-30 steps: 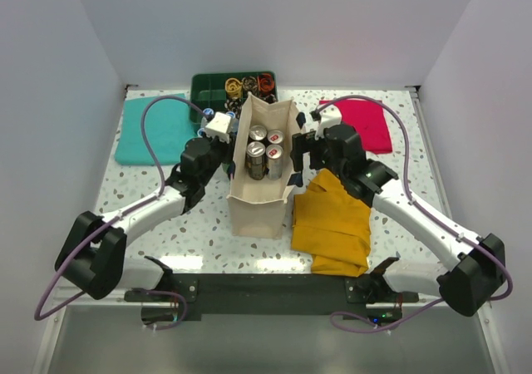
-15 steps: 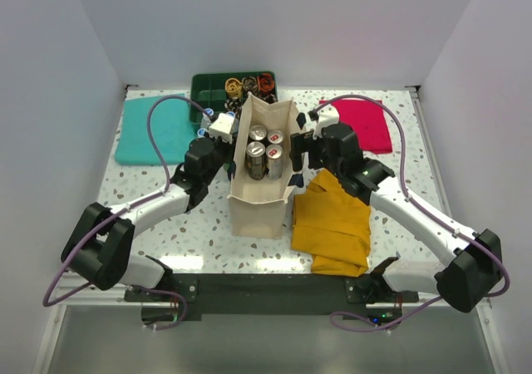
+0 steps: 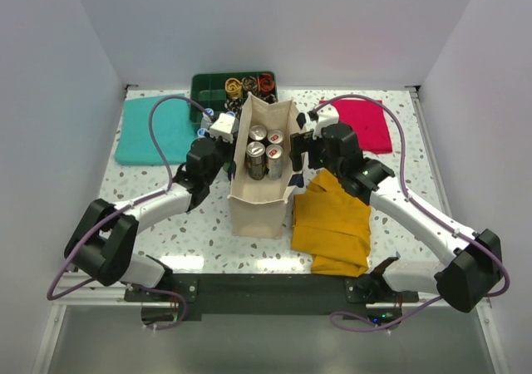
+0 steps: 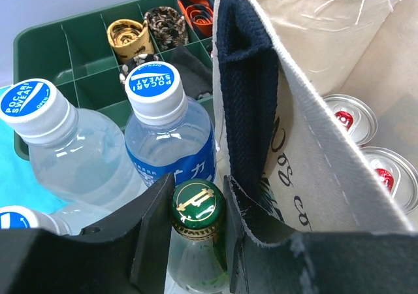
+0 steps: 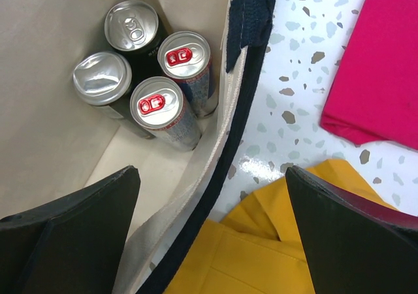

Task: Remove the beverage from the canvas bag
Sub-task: Place the drink at the center of the board.

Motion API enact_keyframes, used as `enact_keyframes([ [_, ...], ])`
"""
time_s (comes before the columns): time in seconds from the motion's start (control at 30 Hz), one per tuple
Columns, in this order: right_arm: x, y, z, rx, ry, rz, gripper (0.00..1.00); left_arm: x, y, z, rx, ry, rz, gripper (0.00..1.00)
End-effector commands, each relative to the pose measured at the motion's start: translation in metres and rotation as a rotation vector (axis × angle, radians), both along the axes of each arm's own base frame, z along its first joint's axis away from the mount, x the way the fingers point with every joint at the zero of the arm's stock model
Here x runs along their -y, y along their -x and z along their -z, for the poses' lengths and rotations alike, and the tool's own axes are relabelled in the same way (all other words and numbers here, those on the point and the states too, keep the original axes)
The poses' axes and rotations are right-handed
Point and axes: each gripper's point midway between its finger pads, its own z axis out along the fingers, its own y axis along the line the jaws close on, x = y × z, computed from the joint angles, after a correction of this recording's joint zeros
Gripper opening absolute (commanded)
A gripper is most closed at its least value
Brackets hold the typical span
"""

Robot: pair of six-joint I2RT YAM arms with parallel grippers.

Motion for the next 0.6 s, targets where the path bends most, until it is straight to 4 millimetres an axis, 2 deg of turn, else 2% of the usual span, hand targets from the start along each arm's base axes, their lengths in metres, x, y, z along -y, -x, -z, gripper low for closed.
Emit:
enact_keyframes([
  [0.0,0.0005,-0.0101,-0.0253,0.071,-0.02,0.023,0.98,-0.0002,-0.0116,-0.0726,0.225,0.126,-0.029,0.11],
  [0.13,0.0022,-0.009,-0.0253,0.073,-0.014,0.024,0.98,0.0004,-0.0113,-0.0693,0.213,0.13,-0.028,0.15],
  [0.2,0.003,-0.008,-0.0262,0.077,-0.012,0.024,0.98,0.0003,-0.0113,-0.0672,0.206,0.131,-0.03,0.23],
  [0.37,0.0049,-0.0061,-0.0285,0.084,-0.014,0.024,0.98,0.0016,-0.0101,-0.0672,0.198,0.137,-0.022,0.36],
  [0.57,0.0089,-0.0061,-0.0303,0.096,-0.016,0.044,0.98,-0.0001,-0.0086,-0.0708,0.199,0.146,-0.029,0.62],
])
